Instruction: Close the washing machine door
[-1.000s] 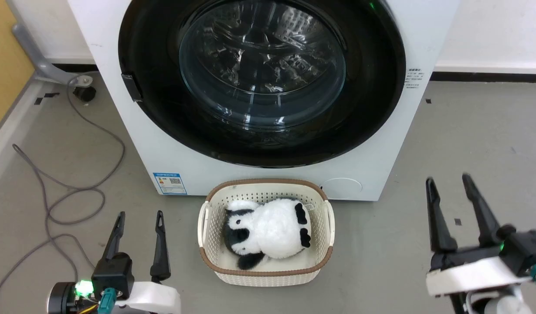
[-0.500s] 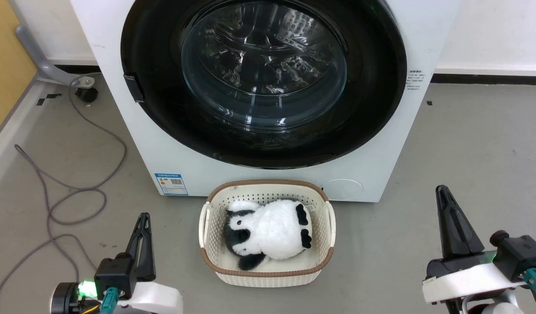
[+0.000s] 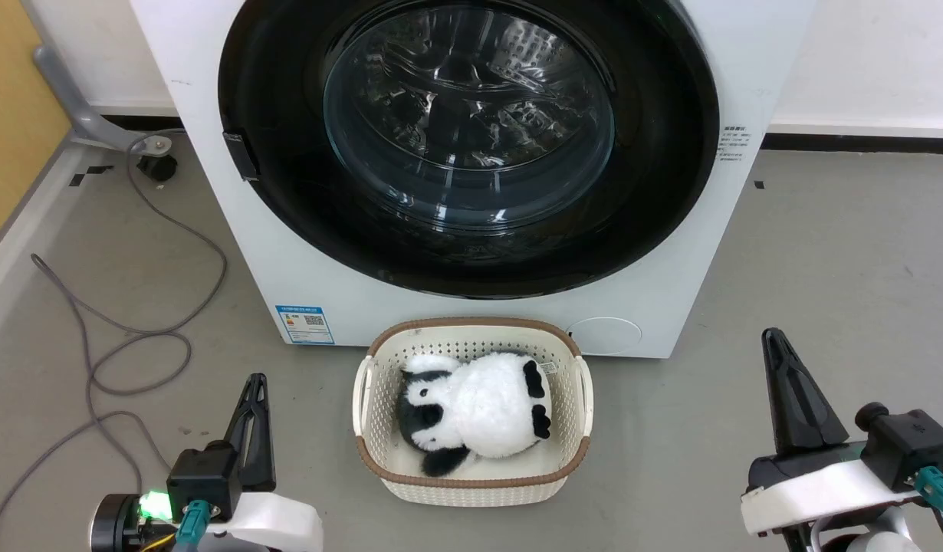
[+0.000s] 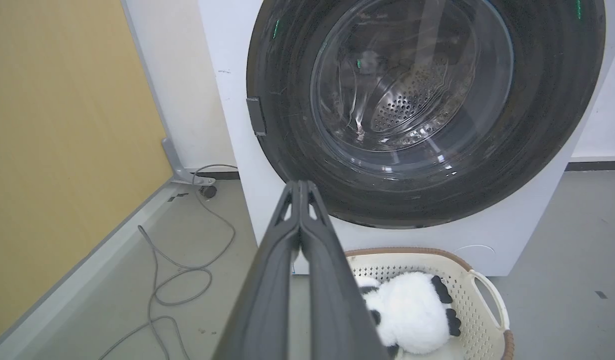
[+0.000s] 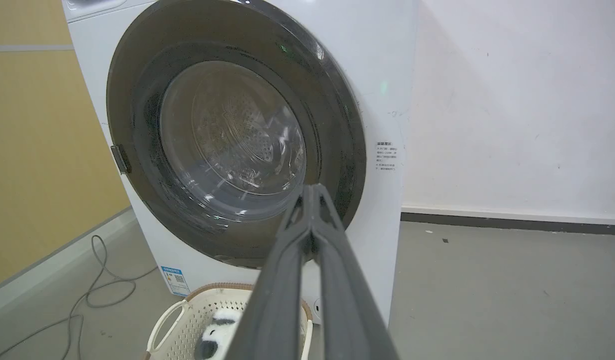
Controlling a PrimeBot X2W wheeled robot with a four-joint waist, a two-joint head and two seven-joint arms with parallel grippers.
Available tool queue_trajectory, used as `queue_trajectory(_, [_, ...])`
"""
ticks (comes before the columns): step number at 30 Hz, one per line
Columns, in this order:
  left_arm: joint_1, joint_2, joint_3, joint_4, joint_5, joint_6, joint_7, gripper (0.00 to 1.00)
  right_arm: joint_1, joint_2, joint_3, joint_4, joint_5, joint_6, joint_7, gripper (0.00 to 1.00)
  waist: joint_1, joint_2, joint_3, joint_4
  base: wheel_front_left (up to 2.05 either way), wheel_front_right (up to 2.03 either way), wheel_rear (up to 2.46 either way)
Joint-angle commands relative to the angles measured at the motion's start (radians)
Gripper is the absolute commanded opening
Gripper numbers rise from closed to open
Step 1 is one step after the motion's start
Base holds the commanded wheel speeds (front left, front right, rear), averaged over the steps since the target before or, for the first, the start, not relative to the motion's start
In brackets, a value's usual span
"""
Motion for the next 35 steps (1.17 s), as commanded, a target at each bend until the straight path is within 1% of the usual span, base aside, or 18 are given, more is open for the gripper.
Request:
queue_trajectory(1, [0.002, -0.002, 0.002, -0.005, 0.002, -0.004, 0.004, 0.0, 0.01, 0.001, 0.001, -0.007, -0.01, 0.0, 0.008, 0.0, 0.0001, 0.0, 0.0, 0.0, 0.0, 0.0, 0.0])
queue_trajectory(35, [0.005, -0.01, 0.007, -0.038, 0.005, -0.027, 0.078, 0.0, 0.027, 0.003, 0.005, -0.023, -0.053, 0.0, 0.083, 0.0, 0.0001, 0.0, -0.011, 0.015, 0.0, 0.0, 0.0])
